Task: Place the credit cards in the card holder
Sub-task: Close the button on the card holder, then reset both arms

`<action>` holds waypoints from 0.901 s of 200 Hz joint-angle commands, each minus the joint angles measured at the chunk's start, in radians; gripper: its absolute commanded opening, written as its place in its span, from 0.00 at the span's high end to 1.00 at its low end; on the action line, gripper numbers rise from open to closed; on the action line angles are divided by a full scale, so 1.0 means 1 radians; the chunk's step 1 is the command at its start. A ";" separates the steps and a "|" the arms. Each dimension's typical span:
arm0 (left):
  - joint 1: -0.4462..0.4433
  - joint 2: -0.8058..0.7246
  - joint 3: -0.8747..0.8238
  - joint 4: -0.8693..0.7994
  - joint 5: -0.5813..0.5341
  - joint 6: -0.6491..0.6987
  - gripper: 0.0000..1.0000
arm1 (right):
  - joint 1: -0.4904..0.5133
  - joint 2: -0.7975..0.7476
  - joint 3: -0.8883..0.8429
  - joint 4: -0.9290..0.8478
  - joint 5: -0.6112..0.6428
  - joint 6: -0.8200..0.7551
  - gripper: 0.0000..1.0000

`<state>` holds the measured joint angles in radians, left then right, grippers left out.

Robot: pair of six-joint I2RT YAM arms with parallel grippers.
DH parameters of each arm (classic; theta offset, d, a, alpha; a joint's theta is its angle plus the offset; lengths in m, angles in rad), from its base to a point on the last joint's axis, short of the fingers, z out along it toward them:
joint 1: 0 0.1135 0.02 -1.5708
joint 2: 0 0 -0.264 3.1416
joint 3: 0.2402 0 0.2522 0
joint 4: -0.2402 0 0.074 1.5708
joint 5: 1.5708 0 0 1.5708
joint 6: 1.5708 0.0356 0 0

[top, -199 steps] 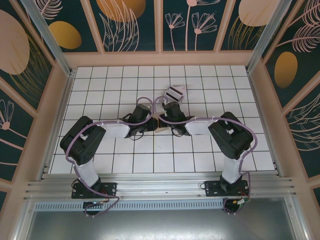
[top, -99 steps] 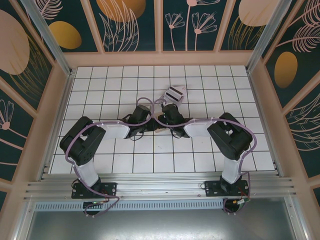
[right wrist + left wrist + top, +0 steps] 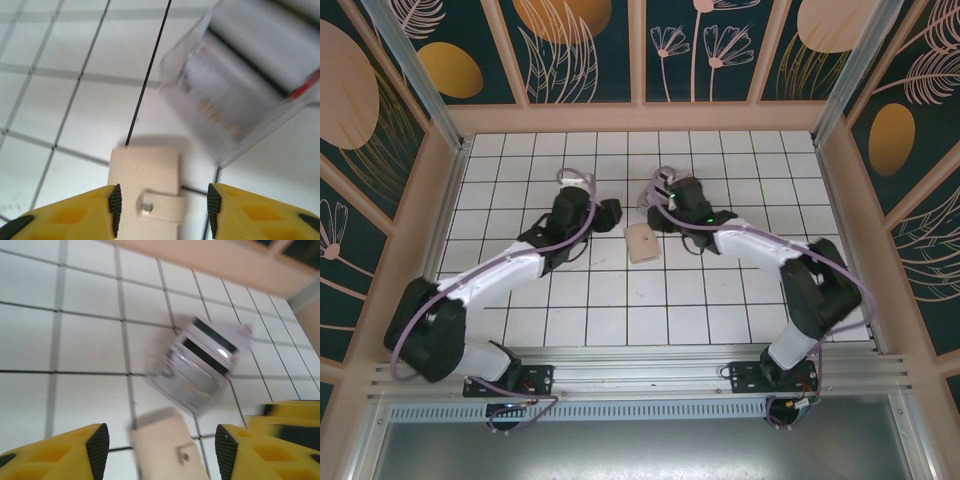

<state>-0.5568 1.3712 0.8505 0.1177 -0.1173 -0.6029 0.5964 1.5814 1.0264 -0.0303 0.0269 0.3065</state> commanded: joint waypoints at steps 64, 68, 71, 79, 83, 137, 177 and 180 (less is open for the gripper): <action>0.286 -0.303 -0.337 0.114 -0.481 -0.006 0.02 | -0.456 -0.333 -0.324 0.240 0.152 -0.073 0.34; 0.291 -0.305 -0.352 0.137 -0.510 0.001 0.02 | -0.468 -0.343 -0.356 0.285 0.179 -0.079 0.30; 0.296 -0.304 -0.365 0.155 -0.532 0.007 0.01 | -0.474 -0.349 -0.377 0.323 0.201 -0.082 0.27; 0.309 -0.299 -0.399 0.211 -0.586 0.024 0.01 | -0.481 -0.361 -0.444 0.422 0.307 -0.068 0.24; 0.317 -0.293 -0.417 0.242 -0.608 0.031 0.01 | -0.484 -0.365 -0.476 0.471 0.352 -0.064 0.21; 0.427 -0.219 -0.551 0.670 -0.600 0.235 0.01 | -0.562 -0.314 -0.696 0.838 0.513 -0.088 0.01; 0.461 -0.111 -0.623 1.016 -0.519 0.432 0.01 | -0.567 -0.212 -0.803 1.130 0.484 -0.150 0.01; 0.462 -0.103 -0.626 1.031 -0.511 0.441 0.01 | -0.567 -0.201 -0.808 1.145 0.485 -0.148 0.01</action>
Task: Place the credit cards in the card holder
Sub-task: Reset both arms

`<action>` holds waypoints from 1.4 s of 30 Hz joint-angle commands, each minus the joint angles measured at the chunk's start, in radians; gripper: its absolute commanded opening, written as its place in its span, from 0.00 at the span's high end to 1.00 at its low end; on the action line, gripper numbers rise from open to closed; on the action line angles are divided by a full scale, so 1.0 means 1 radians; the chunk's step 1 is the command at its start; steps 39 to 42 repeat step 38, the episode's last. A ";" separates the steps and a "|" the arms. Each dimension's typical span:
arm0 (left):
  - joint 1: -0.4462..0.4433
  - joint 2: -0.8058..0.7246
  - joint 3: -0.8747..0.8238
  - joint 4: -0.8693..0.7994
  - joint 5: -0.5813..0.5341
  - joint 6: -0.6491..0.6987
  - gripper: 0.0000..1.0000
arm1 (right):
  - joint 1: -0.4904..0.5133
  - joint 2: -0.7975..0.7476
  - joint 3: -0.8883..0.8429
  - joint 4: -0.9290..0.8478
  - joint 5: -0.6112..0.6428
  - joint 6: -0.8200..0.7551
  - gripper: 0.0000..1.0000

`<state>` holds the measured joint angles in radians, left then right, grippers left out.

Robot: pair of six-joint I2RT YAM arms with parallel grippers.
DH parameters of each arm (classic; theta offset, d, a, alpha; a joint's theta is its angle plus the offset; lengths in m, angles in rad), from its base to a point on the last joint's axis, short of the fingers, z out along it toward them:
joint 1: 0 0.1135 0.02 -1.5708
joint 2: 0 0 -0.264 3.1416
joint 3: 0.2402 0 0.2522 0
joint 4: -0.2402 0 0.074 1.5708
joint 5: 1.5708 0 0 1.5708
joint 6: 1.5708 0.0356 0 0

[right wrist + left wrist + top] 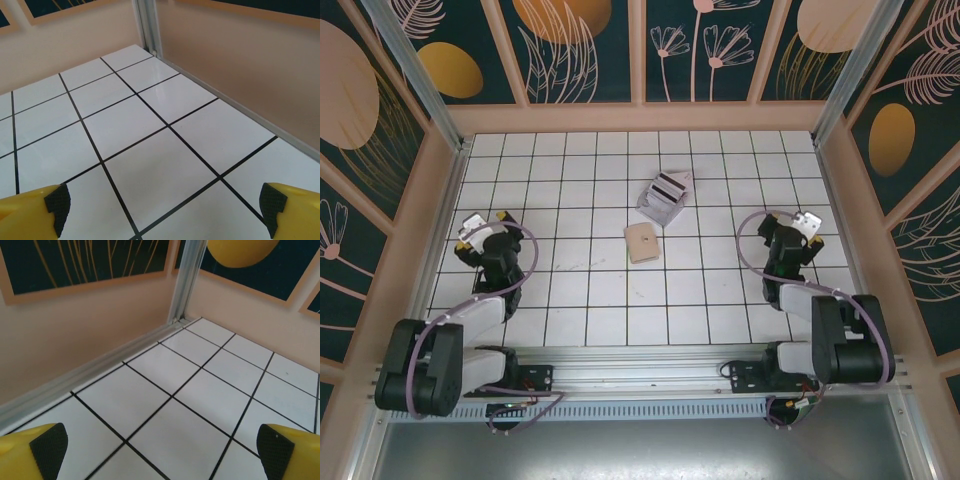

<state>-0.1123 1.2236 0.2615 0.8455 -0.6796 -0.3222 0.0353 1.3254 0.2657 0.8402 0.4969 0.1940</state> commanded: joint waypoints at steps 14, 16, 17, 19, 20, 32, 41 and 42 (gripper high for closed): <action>0.053 0.298 -0.043 0.470 0.407 0.256 0.01 | -0.013 0.142 -0.018 0.322 -0.170 -0.111 0.01; 0.057 0.300 -0.052 0.483 0.394 0.244 0.01 | -0.021 0.157 -0.025 0.349 -0.275 -0.143 0.01; 0.058 0.300 -0.054 0.489 0.394 0.245 0.01 | -0.024 0.175 -0.017 0.349 -0.328 -0.159 0.01; 0.057 0.298 -0.053 0.483 0.393 0.246 0.01 | -0.057 0.215 -0.052 0.439 -0.395 -0.147 0.01; 0.057 0.302 -0.055 0.494 0.391 0.247 0.01 | -0.064 0.218 -0.069 0.487 -0.388 -0.136 0.01; 0.057 0.301 -0.053 0.490 0.394 0.248 0.01 | -0.055 0.213 -0.059 0.447 -0.378 -0.142 0.01; 0.057 0.297 -0.056 0.490 0.444 0.266 0.01 | -0.056 0.212 -0.057 0.447 -0.379 -0.142 0.01; 0.057 0.297 -0.056 0.490 0.444 0.266 0.01 | -0.056 0.212 -0.057 0.447 -0.379 -0.142 0.01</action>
